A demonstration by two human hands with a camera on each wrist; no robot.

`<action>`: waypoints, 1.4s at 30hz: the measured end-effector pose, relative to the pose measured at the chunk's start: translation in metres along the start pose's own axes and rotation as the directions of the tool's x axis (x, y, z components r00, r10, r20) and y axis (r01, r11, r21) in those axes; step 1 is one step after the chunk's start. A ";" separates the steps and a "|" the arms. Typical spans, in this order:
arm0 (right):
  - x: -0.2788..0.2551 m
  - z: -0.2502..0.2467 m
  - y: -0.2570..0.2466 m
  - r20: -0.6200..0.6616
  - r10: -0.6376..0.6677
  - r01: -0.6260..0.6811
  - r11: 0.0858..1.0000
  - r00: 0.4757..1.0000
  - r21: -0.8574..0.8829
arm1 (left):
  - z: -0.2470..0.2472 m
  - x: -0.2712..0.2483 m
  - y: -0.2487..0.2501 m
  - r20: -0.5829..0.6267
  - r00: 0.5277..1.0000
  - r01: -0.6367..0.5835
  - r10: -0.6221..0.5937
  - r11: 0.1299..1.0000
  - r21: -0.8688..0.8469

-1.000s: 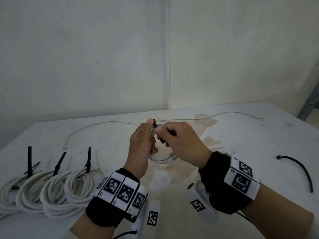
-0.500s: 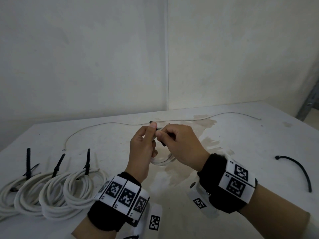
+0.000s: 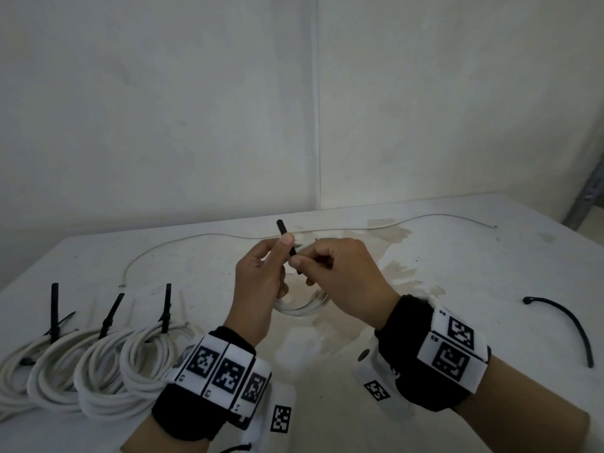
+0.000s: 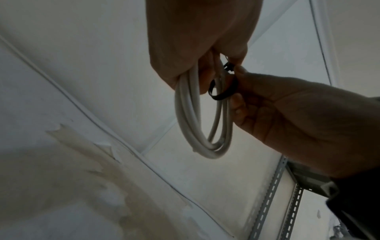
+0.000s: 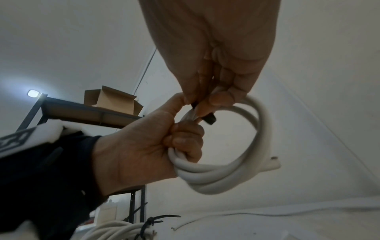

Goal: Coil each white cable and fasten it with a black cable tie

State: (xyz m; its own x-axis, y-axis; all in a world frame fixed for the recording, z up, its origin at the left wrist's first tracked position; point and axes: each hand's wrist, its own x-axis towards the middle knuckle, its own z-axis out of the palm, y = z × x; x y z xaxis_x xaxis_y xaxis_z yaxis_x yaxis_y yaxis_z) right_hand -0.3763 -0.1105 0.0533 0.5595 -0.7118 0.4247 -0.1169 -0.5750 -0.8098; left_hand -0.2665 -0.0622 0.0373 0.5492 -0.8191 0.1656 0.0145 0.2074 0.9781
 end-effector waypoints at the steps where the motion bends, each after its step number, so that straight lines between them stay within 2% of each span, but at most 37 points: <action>1: 0.000 -0.004 -0.001 -0.036 -0.006 0.006 1.000 0.999 0.013 | -0.002 0.001 0.001 -0.005 1.000 0.003 -0.003 1.000 0.003; 4: 0.006 -0.017 0.000 -0.171 0.023 -0.007 0.996 0.985 0.092 | -0.006 0.002 0.005 0.000 1.000 -0.005 0.005 1.000 0.014; 5: 0.009 -0.019 -0.001 -0.152 0.042 -0.027 0.995 0.988 0.100 | -0.006 0.001 0.005 0.017 1.000 -0.005 0.005 1.000 0.027; 9: 0.016 -0.017 -0.003 0.061 0.049 -0.057 0.988 0.997 0.146 | -0.002 -0.002 0.005 0.076 0.997 0.023 -0.028 0.998 0.059; 13: 0.017 -0.018 -0.003 0.113 0.011 -0.023 0.994 0.994 0.110 | -0.003 -0.005 0.006 0.081 0.995 0.056 -0.062 0.996 0.072; 16: 0.021 -0.017 -0.006 0.040 -0.011 0.008 0.997 0.999 0.073 | 0.002 -0.004 0.009 0.092 0.992 0.079 -0.084 0.995 0.054; 19: 0.032 -0.024 -0.014 -0.120 -0.004 0.021 0.989 0.993 0.144 | 0.007 -0.004 0.010 0.121 0.989 0.073 -0.080 0.996 0.060; 21: 0.038 -0.031 -0.017 -0.157 0.005 0.021 0.986 0.988 0.167 | 0.008 -0.005 0.010 0.143 0.987 0.063 -0.074 0.995 0.082; 23: 0.036 -0.033 -0.015 -0.121 0.014 0.004 0.989 0.993 0.150 | 0.008 -0.006 0.009 0.149 0.986 0.063 -0.077 0.993 0.097; 25: 0.031 -0.030 -0.014 -0.022 0.027 -0.024 0.990 0.999 0.138 | 0.007 -0.007 0.010 0.147 0.986 0.064 -0.078 0.993 0.098; 28: 0.023 -0.025 -0.012 0.099 0.035 -0.056 0.974 0.994 0.218 | 0.009 -0.007 0.011 0.150 0.987 0.055 -0.067 0.995 0.083; 34: 0.022 -0.028 -0.017 0.012 -0.028 0.025 0.985 1.000 0.171 | 0.010 -0.009 0.016 0.155 0.988 -0.006 -0.010 0.995 0.104; 42: 0.021 -0.038 -0.015 0.036 -0.009 0.006 0.996 0.999 0.091 | 0.013 -0.012 0.015 0.179 0.984 -0.024 0.002 0.993 0.117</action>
State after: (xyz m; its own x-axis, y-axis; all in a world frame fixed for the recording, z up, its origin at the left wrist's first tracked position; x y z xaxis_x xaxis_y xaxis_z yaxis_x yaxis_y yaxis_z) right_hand -0.3941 -0.1317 0.0897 0.5898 -0.6916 0.4170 -0.0389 -0.5401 -0.8407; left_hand -0.2841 -0.0560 0.0514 0.3905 -0.9013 0.1875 -0.0966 0.1625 0.9820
